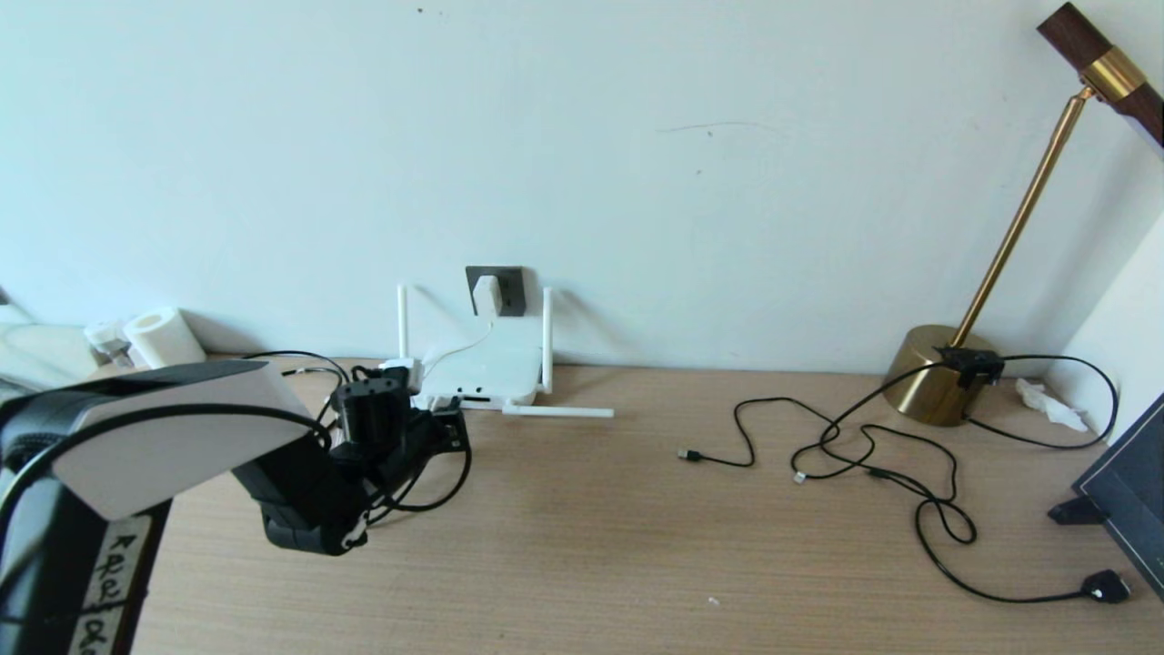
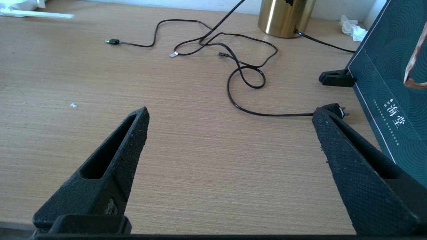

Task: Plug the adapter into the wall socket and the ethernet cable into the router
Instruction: Align cable and router interface, then plug cable into router interface

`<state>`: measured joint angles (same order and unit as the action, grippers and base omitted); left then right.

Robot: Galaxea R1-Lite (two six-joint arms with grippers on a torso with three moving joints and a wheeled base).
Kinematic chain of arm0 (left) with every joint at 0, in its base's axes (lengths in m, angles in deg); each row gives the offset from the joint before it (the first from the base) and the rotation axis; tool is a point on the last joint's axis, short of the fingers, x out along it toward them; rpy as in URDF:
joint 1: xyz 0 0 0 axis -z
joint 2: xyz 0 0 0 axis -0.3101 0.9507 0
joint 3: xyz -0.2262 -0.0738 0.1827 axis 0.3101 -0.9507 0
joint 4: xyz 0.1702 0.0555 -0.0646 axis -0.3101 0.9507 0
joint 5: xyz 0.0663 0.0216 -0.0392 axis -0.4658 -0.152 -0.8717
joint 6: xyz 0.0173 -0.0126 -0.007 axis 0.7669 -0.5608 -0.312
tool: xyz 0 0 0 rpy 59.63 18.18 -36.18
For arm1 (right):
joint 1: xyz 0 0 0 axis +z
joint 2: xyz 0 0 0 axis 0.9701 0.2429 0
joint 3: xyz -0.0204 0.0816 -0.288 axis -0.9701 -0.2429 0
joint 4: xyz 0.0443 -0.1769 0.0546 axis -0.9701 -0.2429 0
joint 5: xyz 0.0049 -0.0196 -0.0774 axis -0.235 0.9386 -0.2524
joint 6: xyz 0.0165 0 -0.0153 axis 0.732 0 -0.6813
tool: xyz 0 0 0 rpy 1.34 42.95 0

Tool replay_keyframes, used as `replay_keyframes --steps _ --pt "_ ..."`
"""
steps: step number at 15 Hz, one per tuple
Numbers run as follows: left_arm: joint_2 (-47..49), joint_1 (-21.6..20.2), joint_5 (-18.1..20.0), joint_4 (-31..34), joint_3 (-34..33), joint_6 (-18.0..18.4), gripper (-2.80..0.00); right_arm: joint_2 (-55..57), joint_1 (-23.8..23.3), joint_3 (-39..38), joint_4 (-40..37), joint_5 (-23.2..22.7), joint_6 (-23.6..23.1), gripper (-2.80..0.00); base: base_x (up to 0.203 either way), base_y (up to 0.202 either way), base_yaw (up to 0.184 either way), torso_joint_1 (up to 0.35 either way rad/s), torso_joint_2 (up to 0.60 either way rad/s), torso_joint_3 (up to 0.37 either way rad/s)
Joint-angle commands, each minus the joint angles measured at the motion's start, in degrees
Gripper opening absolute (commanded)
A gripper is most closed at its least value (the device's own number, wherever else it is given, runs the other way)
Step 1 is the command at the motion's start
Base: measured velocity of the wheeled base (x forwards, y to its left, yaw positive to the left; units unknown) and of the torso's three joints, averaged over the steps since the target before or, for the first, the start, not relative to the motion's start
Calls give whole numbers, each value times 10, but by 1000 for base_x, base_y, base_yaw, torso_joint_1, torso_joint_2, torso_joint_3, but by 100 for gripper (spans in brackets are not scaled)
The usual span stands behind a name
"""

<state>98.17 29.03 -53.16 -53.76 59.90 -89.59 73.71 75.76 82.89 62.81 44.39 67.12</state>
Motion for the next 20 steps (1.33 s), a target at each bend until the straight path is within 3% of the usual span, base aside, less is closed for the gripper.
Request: replay_keyframes --steps 1,20 --pt "1 -1 0 1 3 -1 -280 1 0 0 0 0 0 0 0 0 0 0 0 0" --pt "9 -1 0 12 15 -1 -280 1 0 0 0 0 0 0 0 0 0 0 0 0"
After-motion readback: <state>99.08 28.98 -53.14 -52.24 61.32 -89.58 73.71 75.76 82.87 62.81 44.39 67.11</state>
